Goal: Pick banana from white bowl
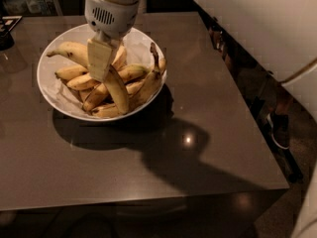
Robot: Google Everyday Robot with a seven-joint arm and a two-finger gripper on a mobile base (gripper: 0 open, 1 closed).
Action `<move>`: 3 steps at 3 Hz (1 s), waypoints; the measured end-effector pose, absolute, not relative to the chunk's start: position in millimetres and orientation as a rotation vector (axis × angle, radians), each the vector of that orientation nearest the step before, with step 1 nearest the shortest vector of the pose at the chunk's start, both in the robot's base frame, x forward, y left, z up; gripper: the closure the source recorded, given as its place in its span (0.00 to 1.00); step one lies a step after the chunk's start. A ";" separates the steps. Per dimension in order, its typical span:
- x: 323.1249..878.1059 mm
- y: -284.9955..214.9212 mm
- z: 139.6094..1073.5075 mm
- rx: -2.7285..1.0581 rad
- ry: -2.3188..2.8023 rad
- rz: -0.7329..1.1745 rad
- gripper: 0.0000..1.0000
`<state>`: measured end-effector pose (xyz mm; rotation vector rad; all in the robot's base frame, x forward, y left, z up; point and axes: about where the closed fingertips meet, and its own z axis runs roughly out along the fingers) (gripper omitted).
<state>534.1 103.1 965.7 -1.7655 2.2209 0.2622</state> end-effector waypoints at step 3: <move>499.5 87.8 997.5 -1.837 2.052 0.323 1.00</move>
Offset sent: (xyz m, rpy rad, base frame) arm -0.0376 -0.0197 0.0333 0.0728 -0.0350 0.1229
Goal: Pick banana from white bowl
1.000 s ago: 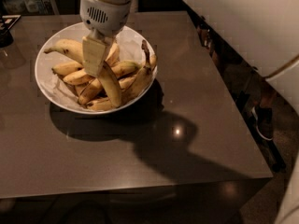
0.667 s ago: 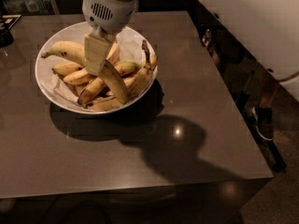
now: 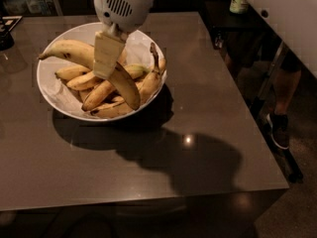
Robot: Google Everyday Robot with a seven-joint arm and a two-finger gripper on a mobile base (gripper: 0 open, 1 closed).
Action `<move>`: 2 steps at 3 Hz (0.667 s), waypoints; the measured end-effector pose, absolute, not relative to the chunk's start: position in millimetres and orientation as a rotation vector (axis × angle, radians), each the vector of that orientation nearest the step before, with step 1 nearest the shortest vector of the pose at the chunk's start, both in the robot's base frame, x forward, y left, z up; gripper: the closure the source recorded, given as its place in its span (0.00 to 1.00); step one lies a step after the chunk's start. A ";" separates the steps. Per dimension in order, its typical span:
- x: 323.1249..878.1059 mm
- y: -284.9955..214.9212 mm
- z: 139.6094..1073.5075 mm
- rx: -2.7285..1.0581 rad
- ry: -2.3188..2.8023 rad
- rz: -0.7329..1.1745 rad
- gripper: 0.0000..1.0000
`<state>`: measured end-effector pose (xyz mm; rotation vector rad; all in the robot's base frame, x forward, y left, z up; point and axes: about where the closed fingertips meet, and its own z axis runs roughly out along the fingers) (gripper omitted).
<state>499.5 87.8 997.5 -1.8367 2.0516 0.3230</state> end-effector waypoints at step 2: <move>446.2 55.6 1029.8 -1.838 1.997 0.264 1.00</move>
Offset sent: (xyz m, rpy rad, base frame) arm -0.0851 -0.0602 0.0438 -0.0206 -0.0743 0.0101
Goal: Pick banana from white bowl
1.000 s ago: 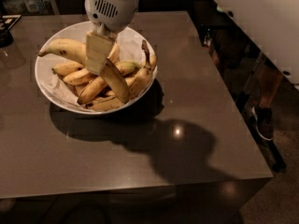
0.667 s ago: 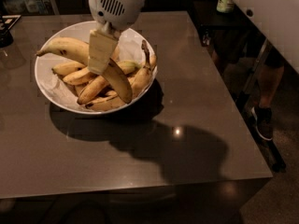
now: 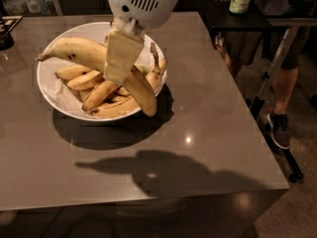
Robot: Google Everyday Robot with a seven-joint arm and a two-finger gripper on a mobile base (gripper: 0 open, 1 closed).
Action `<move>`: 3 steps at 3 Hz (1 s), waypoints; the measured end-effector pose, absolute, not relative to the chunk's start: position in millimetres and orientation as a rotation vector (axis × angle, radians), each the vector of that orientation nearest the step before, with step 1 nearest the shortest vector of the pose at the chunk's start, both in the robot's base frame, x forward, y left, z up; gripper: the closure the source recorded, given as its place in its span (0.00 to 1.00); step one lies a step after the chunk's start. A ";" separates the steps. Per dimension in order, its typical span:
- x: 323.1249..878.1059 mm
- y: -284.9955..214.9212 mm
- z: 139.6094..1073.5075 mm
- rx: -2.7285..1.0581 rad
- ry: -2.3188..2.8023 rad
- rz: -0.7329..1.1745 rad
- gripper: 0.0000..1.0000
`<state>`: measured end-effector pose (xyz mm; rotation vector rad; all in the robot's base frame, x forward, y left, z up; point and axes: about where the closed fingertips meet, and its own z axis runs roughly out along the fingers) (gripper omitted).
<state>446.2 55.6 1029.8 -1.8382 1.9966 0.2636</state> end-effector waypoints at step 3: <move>402.9 24.3 1062.9 -1.741 2.001 0.178 1.00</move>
Offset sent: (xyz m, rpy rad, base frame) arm -0.0441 -0.0602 0.0076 -0.0214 -0.0049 -0.1283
